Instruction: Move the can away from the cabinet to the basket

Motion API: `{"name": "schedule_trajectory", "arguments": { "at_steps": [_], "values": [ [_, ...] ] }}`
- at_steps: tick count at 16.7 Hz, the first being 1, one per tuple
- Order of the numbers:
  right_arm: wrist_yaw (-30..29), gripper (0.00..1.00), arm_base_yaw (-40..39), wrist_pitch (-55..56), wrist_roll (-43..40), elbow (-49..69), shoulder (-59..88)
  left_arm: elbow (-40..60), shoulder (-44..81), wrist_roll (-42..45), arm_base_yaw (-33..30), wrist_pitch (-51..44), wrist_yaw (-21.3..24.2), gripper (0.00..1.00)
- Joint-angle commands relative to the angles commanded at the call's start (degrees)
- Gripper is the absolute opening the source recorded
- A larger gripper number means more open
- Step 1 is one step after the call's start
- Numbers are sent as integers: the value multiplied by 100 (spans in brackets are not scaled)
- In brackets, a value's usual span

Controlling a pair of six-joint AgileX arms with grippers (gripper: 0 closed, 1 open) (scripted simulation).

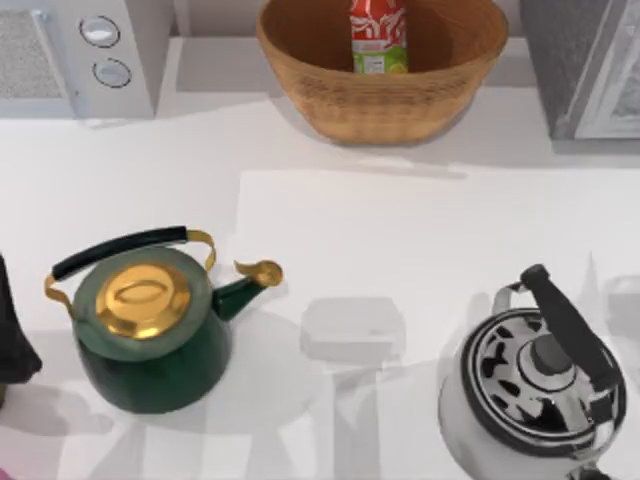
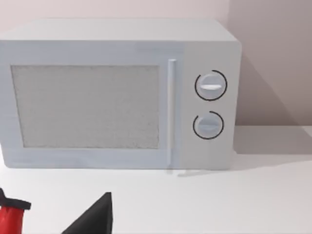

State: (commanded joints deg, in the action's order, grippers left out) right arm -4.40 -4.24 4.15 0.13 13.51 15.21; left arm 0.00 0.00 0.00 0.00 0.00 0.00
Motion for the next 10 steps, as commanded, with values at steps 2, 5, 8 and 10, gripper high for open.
{"name": "schedule_trajectory", "arguments": {
  "at_steps": [2, 5, 8, 10],
  "values": [
    [204, 100, 196, -191, -6, -640, -731, 0, 0, 0, 0, 0, 0, 100],
    [398, 100, 384, -375, -11, -1227, -1383, 0, 0, 0, 0, 0, 0, 100],
    [440, 100, 424, -415, -13, -1351, -1521, 0, 0, 0, 0, 0, 0, 100],
    [440, 100, 424, -415, -13, -1351, -1521, 0, 0, 0, 0, 0, 0, 100]
  ]
}}
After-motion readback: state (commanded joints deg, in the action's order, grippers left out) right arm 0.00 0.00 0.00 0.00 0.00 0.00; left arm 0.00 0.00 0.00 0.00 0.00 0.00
